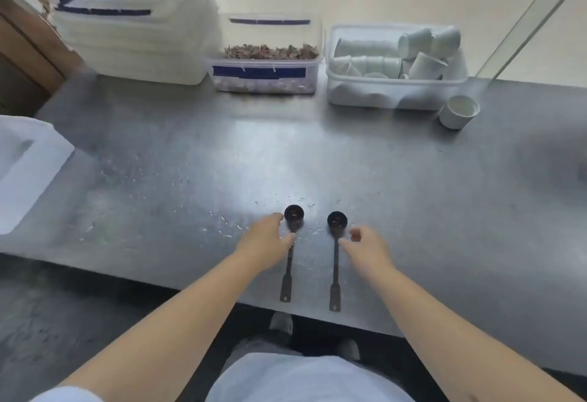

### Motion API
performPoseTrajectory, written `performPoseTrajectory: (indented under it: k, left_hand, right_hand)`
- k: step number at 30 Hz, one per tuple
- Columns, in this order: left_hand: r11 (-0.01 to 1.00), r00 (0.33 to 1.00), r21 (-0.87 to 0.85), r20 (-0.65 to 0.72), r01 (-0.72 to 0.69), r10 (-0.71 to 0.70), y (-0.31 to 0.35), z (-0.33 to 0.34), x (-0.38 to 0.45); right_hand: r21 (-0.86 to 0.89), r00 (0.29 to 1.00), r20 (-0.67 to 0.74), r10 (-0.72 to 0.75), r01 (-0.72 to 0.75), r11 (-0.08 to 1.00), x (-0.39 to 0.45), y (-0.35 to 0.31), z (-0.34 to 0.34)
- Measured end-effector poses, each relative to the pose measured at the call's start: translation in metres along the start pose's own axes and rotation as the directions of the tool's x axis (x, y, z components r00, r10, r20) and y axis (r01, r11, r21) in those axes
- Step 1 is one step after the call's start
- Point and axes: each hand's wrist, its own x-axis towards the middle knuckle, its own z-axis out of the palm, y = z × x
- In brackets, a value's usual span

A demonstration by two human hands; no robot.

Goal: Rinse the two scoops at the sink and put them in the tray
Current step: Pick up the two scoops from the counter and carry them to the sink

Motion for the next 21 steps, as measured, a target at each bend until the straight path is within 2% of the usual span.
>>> performPoseTrajectory:
  k: [2, 5, 10, 14, 21]
  left_hand:
    - [0.994, 0.999, -0.097, 0.016, 0.053, -0.052, -0.005, 0.005, 0.009]
    - [0.987, 0.993, -0.12, 0.065, 0.105, -0.098, -0.013, 0.014, 0.019]
    - [0.99, 0.991, -0.09, 0.09, 0.106, -0.097, -0.024, 0.021, 0.037]
    - [0.981, 0.987, -0.141, 0.101, 0.135, -0.121, -0.024, 0.023, 0.047]
    - [0.981, 0.986, -0.144, 0.121, 0.132, -0.115, -0.019, 0.021, 0.052]
  right_hand:
    - [-0.002, 0.997, -0.022, 0.075, -0.075, 0.997, 0.005, 0.0, 0.006]
    - [0.03, 0.985, -0.026, 0.171, -0.17, 0.985, 0.009, 0.003, 0.016]
    - [0.033, 0.976, -0.049, 0.21, -0.209, 0.977, 0.017, -0.002, 0.025]
    - [0.059, 0.961, -0.036, 0.275, -0.272, 0.96, 0.021, -0.002, 0.033]
    - [0.179, 0.936, -0.016, 0.351, -0.343, 0.922, 0.028, 0.0, 0.036]
